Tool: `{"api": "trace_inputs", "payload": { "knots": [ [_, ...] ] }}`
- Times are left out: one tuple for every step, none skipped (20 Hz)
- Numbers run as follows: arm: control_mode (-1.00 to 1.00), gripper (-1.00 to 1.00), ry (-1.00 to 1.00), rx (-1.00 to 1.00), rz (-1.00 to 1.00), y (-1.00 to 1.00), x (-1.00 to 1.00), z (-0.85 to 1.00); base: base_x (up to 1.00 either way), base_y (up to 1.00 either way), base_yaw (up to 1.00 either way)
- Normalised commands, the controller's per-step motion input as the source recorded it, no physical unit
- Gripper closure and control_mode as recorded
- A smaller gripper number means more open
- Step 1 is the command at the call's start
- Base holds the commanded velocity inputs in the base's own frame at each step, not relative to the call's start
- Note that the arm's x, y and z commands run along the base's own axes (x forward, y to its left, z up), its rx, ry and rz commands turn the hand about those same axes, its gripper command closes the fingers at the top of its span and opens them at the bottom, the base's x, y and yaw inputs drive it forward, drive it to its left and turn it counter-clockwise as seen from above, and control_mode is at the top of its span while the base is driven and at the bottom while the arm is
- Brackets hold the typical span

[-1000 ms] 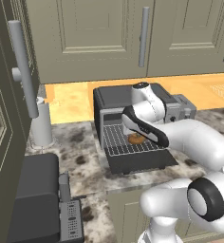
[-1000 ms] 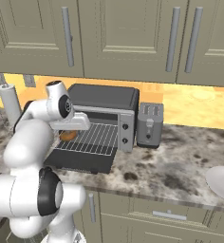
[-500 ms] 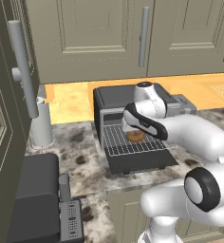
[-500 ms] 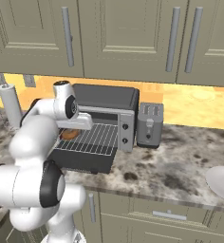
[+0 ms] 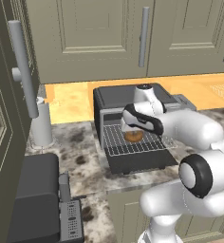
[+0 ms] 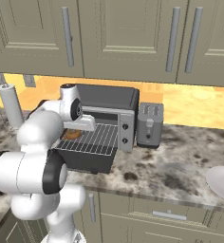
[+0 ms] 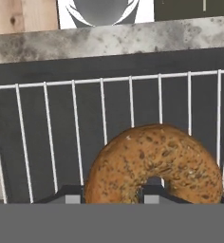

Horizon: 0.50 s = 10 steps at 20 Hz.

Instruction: Pick up the bagel from the plate, place it on the toaster oven rack, close the door, and set the timer.

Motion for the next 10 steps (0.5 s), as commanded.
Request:
{"api": "trace_inputs", "payload": {
  "knots": [
    [-1.0, -1.0, 0.0, 0.04, 0.0, 0.0, 0.28, -0.09, 0.0, 0.0, 0.0],
    [-1.0, -1.0, 0.0, 0.04, 0.0, 0.0, 0.26, -0.07, 0.0, 0.0, 0.0],
    [-1.0, -1.0, 0.0, 0.04, 0.0, 0.0, 0.18, -0.04, 0.0, 0.0, 0.0],
    [-1.0, -1.0, 0.0, 0.04, 0.0, 0.0, 0.01, -0.01, 0.0, 0.0, 0.0],
    [-1.0, -1.0, -0.01, 0.04, 0.0, 0.0, 0.0, 0.0, 0.0, 0.0, 0.0],
    [-1.0, -1.0, -0.02, 0.04, 0.0, 0.0, 0.0, 0.0, 0.0, 0.0, 0.0],
    [-1.0, -1.0, -0.02, 0.03, 0.0, 0.0, 0.0, 0.0, 0.0, 0.0, 0.0],
    [-1.0, -1.0, -0.01, 0.03, 0.0, 0.0, 0.0, 0.0, 0.0, 0.0, 0.0],
    [-1.0, -1.0, 0.0, 0.03, 0.0, 0.0, 0.0, 0.0, 0.0, 0.0, 0.0],
    [-1.0, -1.0, 0.0, 0.02, 0.0, 0.0, 0.0, 0.0, 0.0, 0.0, 0.0]
  ]
}}
